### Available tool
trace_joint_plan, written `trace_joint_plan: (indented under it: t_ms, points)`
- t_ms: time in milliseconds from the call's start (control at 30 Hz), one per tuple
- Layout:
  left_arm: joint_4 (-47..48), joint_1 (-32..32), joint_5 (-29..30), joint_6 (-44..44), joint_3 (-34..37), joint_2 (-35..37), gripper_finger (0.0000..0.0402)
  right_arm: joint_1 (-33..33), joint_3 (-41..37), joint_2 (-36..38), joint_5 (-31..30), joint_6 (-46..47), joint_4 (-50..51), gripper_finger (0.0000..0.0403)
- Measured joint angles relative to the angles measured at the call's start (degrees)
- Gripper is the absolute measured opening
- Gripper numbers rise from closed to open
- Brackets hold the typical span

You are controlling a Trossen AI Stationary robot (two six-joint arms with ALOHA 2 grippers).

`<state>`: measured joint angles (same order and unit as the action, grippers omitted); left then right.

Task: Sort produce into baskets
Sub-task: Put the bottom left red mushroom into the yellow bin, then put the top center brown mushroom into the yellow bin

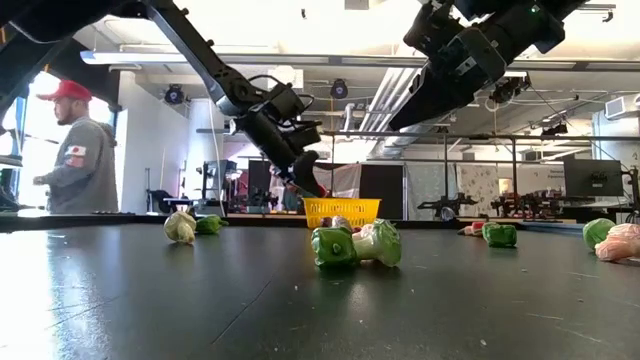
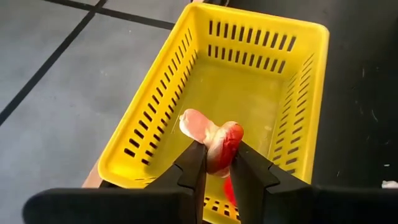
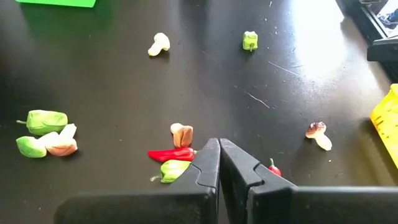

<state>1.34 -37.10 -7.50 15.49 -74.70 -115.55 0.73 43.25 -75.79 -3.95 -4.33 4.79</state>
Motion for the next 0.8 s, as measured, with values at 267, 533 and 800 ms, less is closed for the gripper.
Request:
trace_joint_plan:
  t_ms: [267,533,800]
  points:
    - [0.84,0.21,1.18,0.67,0.0,0.0,0.009,0.0,0.01,0.0,-0.02,-0.08,-0.01,0.0]
    - [0.83,1.98,1.22,2.59,0.0,0.0,0.0111,0.02,0.0,0.0,-1.8,-0.18,0.0,0.0]
    - [2.86,2.05,2.4,2.79,0.0,0.54,0.0127,0.0,0.0,0.0,-5.02,1.31,-0.66,0.0]
